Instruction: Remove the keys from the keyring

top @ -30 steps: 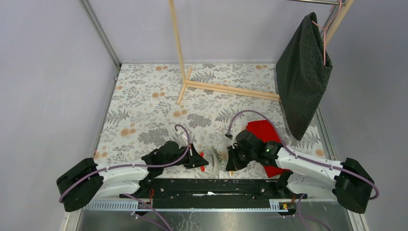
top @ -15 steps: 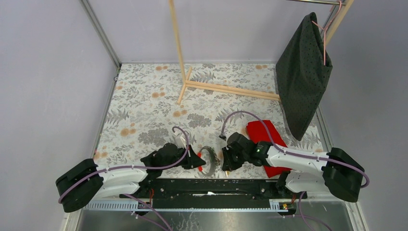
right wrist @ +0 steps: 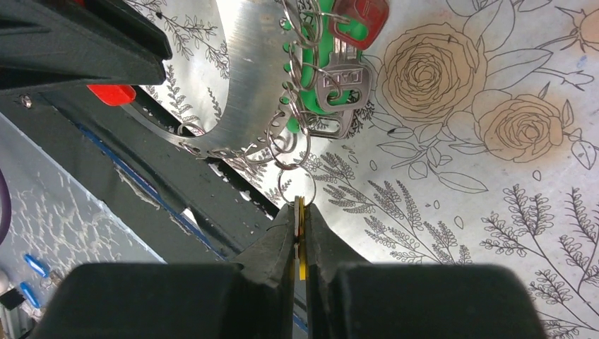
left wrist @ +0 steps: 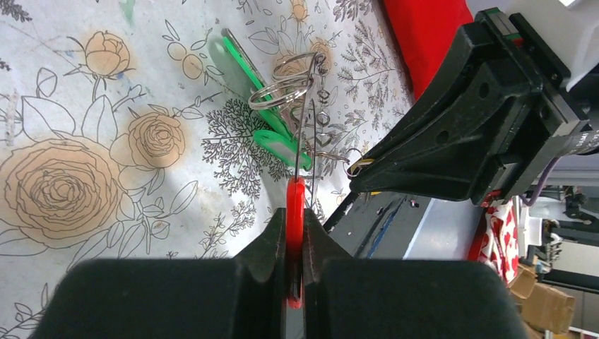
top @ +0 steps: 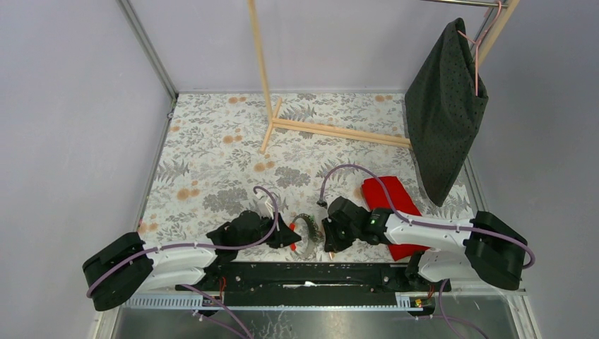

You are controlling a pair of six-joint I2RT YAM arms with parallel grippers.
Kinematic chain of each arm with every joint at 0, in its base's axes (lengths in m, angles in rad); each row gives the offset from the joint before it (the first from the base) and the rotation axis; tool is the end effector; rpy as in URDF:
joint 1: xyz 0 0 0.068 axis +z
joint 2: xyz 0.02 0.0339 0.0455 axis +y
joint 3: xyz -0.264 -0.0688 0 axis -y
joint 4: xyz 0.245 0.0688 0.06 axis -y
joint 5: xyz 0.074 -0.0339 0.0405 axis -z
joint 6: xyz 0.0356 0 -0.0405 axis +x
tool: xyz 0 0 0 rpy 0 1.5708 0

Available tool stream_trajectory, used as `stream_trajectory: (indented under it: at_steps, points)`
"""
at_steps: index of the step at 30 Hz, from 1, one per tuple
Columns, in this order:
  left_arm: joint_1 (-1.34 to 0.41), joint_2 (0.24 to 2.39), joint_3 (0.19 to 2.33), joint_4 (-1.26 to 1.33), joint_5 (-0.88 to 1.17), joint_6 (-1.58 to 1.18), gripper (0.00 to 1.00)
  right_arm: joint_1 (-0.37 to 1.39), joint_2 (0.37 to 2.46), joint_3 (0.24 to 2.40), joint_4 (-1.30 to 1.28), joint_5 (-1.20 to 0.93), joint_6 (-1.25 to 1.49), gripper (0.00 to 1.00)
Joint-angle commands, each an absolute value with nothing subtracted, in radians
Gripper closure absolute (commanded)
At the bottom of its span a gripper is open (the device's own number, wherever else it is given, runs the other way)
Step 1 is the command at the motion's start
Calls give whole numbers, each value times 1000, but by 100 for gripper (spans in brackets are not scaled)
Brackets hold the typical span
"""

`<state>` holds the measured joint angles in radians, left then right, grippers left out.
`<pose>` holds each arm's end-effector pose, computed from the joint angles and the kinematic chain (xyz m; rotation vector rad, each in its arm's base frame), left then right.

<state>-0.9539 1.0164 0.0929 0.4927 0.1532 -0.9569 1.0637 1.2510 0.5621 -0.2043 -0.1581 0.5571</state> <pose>0.0973 -0.1466 0.1331 0.1086 2.2763 -1.2921 0.1081 0.2061 0.1696 -0.7399 2.5613 0.8259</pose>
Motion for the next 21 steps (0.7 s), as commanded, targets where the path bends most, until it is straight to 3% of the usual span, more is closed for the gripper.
stream_trajectory:
  at_steps: [1, 21]
  points:
    - [-940, 1019, 81, 544, 29, -815, 100, 1080, 1274, 572, -258, -176, 541, 100]
    - [-1059, 1009, 103, 544, 10, -595, 100, 1078, 1349, 609, -235, -207, 532, 100]
